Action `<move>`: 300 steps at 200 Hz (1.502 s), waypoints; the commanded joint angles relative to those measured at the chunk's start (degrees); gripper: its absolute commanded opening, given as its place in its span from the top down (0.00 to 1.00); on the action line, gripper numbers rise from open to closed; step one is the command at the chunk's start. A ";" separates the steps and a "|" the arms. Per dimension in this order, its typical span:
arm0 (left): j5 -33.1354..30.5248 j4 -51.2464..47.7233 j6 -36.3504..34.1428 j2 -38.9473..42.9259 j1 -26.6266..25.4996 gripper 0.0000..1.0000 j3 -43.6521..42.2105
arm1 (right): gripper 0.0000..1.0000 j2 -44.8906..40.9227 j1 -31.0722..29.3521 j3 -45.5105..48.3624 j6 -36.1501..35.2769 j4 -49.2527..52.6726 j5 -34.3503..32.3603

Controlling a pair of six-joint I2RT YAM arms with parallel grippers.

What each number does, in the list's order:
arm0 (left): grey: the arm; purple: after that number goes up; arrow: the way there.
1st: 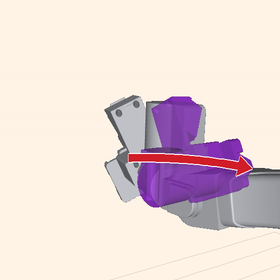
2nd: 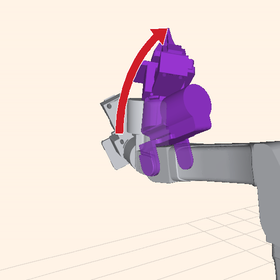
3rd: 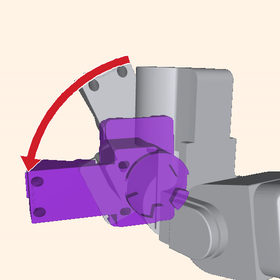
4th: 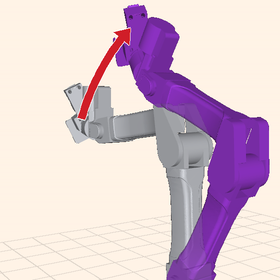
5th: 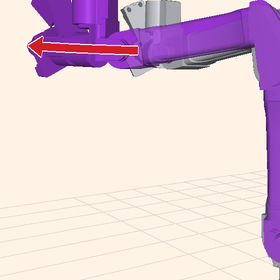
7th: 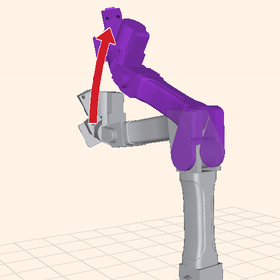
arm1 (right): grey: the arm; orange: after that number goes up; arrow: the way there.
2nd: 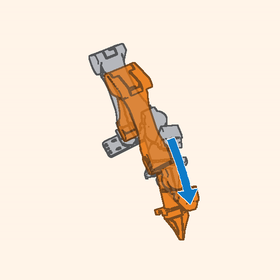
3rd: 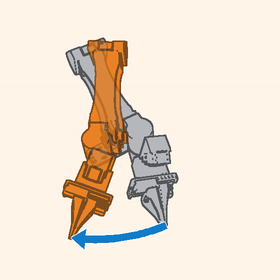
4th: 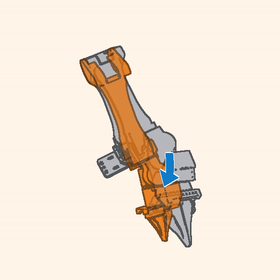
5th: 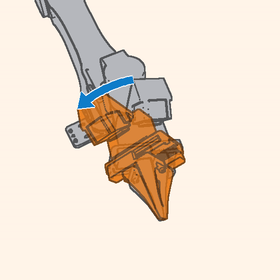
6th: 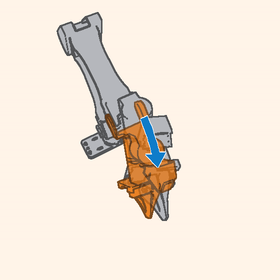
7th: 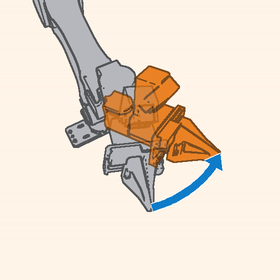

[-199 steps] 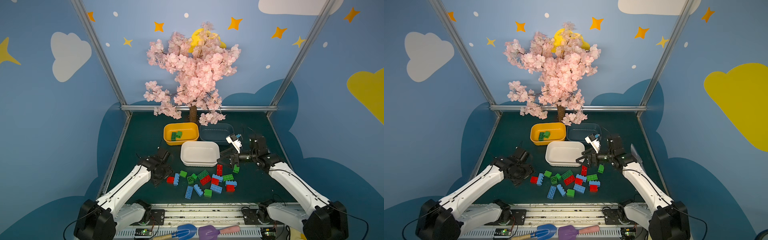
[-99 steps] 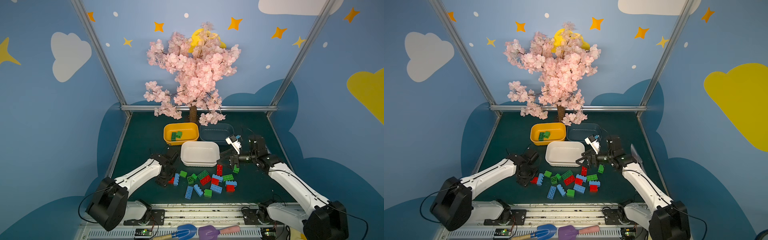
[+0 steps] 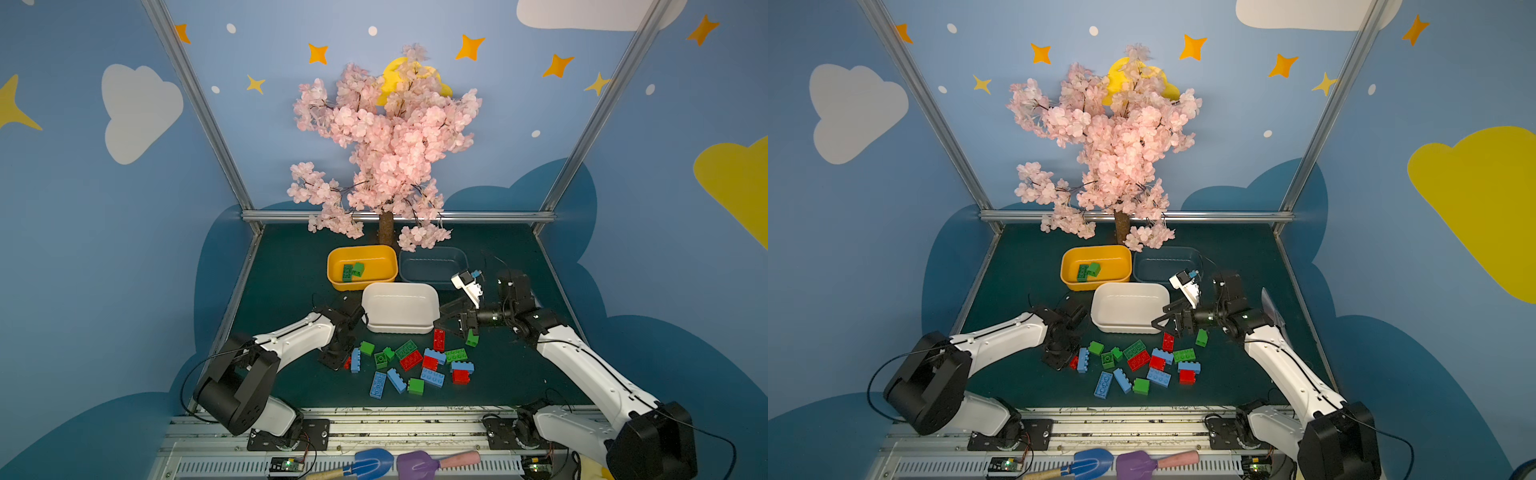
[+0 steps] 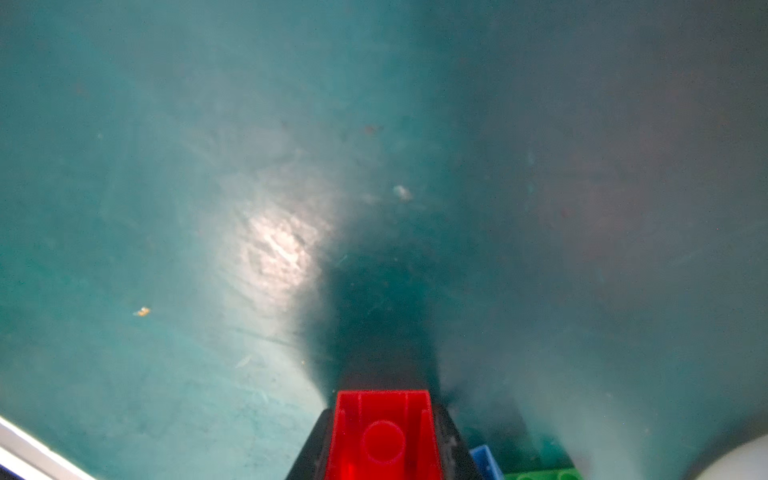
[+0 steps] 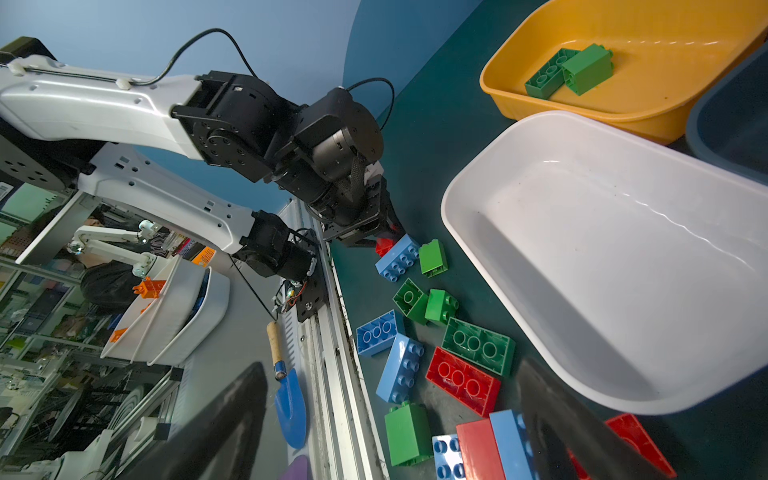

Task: Sort the legos into containers by color
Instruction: 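Return the left gripper to the pile and grasp a red brick, then carry the red brick with the left gripper and drop it into the white tub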

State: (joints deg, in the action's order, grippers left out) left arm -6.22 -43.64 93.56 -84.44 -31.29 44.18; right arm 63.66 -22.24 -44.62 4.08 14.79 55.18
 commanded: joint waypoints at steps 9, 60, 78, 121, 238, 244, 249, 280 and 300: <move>-3.69 -2.65 -9.08 2.76 0.96 0.77 4.03 | 0.08 -1.32 -0.05 0.02 -0.35 0.11 0.20; -3.71 -7.93 -44.29 -2.27 2.99 0.77 20.58 | 0.08 -1.22 0.34 -0.38 0.88 -0.74 0.13; -3.97 -8.22 -52.42 -4.60 2.99 0.77 25.79 | 0.08 -1.18 0.44 -0.54 0.98 -1.23 0.02; -3.34 -9.50 -61.85 -12.70 2.18 0.77 37.47 | 0.08 -1.50 0.97 -1.01 0.77 -0.54 -0.26; -12.58 -9.02 -62.56 -32.27 -2.79 0.73 50.30 | 0.08 -1.78 1.65 -0.44 0.67 -0.77 -1.07; -12.93 -9.01 -62.78 -32.71 -3.00 0.71 50.30 | 0.08 -1.89 1.67 -0.38 0.60 -0.72 -1.12; -13.15 -9.01 -62.99 -33.00 -3.03 0.70 50.40 | 0.08 -1.98 1.67 -0.34 0.59 -0.65 -1.17; -13.29 -9.90 -63.63 -32.75 -3.52 0.56 50.83 | 0.08 -2.30 1.76 -0.05 0.67 -0.74 -1.26; -13.02 -11.30 -63.36 -30.61 -3.69 0.43 50.79 | 0.08 -2.30 1.77 0.03 0.82 -1.17 -1.20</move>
State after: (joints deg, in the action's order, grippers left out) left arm -18.33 -51.86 30.74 -117.93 -34.59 93.67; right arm 62.46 -20.71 -44.62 4.73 14.72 54.02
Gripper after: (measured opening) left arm 0.499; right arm 0.924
